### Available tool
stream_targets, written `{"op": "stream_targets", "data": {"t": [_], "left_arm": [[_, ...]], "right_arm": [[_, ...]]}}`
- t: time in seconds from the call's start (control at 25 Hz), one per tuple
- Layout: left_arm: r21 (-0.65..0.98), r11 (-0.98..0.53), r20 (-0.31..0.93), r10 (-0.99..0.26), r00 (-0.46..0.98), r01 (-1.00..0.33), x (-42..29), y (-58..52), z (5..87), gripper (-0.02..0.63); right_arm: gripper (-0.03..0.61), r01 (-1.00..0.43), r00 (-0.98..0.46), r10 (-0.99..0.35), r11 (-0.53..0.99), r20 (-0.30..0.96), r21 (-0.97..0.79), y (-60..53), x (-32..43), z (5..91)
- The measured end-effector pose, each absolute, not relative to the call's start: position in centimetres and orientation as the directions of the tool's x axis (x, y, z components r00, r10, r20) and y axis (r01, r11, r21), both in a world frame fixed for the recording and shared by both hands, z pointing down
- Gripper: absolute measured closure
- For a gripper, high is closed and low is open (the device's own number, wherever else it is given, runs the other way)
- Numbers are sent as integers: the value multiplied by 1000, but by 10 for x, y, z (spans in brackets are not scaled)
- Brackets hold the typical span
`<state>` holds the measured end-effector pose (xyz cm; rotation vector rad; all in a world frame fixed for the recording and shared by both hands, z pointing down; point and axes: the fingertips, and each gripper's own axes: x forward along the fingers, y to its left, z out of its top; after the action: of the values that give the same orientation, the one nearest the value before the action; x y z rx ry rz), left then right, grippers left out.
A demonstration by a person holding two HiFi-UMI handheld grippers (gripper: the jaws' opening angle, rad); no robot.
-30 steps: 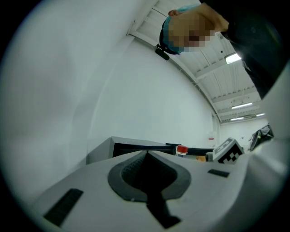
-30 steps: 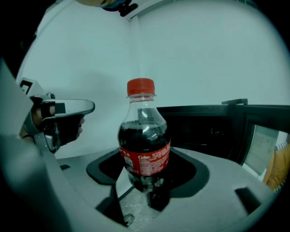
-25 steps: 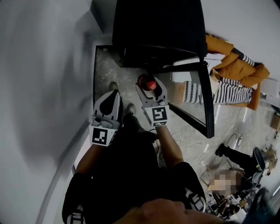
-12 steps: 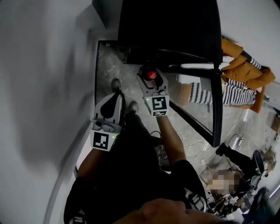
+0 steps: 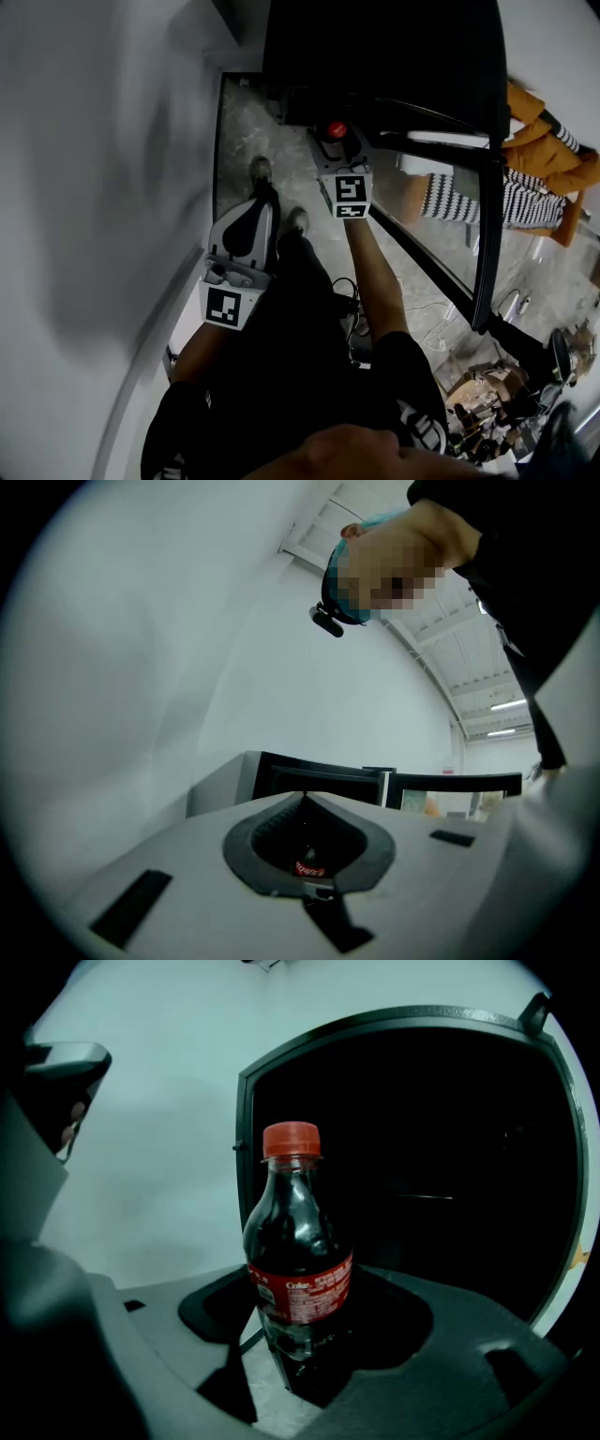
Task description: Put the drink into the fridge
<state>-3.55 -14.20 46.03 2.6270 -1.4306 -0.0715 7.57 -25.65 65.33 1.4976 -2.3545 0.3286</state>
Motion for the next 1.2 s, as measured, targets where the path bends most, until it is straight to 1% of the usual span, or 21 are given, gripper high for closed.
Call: {"op": "stream_targets", "data": {"t": [0.6,1.2], "left_arm": [[156,-514,25,-851,524,-843,-37,-138,483,609],[158,-505,3,-859,512,-849,-40,-138,509,609]], "right_arm": [[284,-916,-372,-818,399,438,-32,-295,74,738],[284,-907,-385,-824,420,415,-7,-335,62,775]]}}
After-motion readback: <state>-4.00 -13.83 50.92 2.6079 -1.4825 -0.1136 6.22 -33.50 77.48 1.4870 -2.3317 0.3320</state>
